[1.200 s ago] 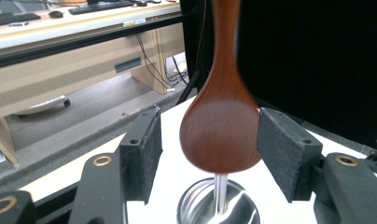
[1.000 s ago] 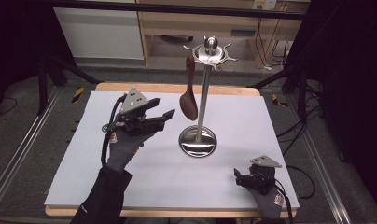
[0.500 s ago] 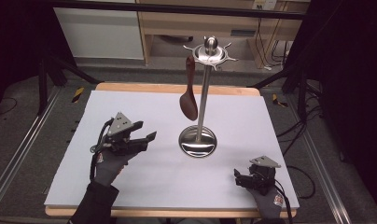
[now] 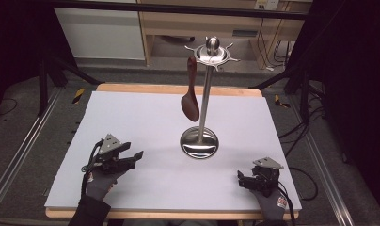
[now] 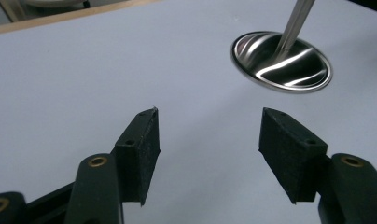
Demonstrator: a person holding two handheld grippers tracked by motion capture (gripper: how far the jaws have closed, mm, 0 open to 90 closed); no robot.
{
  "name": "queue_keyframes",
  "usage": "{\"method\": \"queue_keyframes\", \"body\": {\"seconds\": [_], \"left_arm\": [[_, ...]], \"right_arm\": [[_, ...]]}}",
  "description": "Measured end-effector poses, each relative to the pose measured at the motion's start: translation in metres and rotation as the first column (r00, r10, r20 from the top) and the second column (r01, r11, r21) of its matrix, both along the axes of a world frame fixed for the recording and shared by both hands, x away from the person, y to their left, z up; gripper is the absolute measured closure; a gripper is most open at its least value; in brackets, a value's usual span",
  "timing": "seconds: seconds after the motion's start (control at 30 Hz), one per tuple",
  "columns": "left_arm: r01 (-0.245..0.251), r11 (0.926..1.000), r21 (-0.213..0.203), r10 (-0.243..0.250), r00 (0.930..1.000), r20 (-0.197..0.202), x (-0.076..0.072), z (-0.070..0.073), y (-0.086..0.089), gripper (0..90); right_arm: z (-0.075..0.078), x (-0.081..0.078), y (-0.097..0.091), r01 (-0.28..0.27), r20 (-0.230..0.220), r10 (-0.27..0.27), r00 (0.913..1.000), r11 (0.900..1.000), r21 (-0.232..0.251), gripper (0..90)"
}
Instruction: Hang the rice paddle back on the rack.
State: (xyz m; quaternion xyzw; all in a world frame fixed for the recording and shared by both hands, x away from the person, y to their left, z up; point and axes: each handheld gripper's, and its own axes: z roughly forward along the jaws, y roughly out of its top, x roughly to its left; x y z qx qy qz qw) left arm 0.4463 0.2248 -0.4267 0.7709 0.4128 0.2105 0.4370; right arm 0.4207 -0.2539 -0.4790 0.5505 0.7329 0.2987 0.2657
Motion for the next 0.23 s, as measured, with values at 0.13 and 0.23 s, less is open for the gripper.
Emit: {"method": "queue_keyframes", "body": {"seconds": [0.13,0.23], "left_arm": [[-0.036,0.9992,0.018,0.037,0.9988,-0.032,-0.002,-0.013,0.013,37.1],[-0.059,0.998,0.02,0.06,0.9974,-0.041,-0.003,-0.017,0.023,36.9]], "right_arm": [[0.0,0.0,-0.002,0.013,0.009,-0.013,0.9999,0.9999,-0.004,8.5],[0.001,0.0,-0.003,0.019,0.008,-0.019,0.9998,0.9998,-0.005,8.5]]}}
